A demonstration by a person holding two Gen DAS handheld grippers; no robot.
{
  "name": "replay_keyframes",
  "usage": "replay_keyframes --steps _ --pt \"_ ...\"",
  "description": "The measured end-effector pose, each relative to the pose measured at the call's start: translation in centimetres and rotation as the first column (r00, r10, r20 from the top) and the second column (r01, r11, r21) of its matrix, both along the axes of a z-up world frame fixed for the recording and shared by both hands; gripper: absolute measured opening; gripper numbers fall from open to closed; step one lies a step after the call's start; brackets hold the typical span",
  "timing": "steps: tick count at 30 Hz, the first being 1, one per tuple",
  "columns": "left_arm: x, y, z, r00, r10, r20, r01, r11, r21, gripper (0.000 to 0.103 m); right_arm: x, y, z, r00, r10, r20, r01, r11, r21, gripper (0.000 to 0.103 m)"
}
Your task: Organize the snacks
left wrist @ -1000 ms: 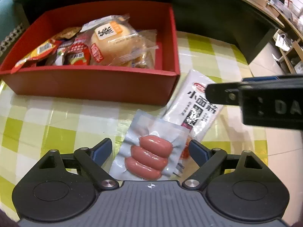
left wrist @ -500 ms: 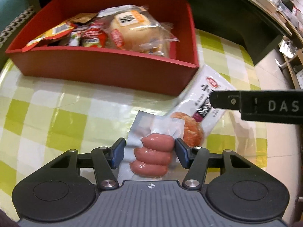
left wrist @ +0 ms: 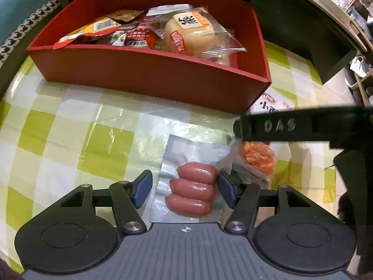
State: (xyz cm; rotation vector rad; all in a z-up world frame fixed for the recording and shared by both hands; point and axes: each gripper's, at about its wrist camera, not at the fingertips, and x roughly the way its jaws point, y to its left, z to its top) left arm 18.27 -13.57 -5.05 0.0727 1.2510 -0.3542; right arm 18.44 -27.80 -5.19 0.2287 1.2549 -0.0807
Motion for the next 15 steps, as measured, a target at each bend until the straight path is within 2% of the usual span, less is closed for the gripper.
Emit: replay_keyframes --steps 3,6,10,15 --pt "0.0 0.3 0.0 1.0 0.0 0.0 0.0 1.0 0.006 0.071 -0.4 1.0 -0.1 0.998 0.067 -0.012 -0.067 0.996 -0.061 0.086" --pt "-0.1 0.4 0.2 1.0 -0.003 0.008 0.003 1.0 0.007 0.075 -1.0 1.4 0.0 0.991 0.129 -0.021 -0.13 0.985 -0.114 0.076" --pt "0.0 0.3 0.3 1.0 0.011 0.012 -0.011 1.0 0.009 0.08 -2.0 0.5 0.3 0.99 0.137 -0.024 -0.139 0.983 -0.118 0.063" --pt "0.9 0.3 -0.6 0.996 0.08 -0.029 -0.08 0.997 -0.002 0.086 -3.0 -0.2 0.3 0.988 0.154 -0.022 -0.155 0.981 -0.118 0.06"
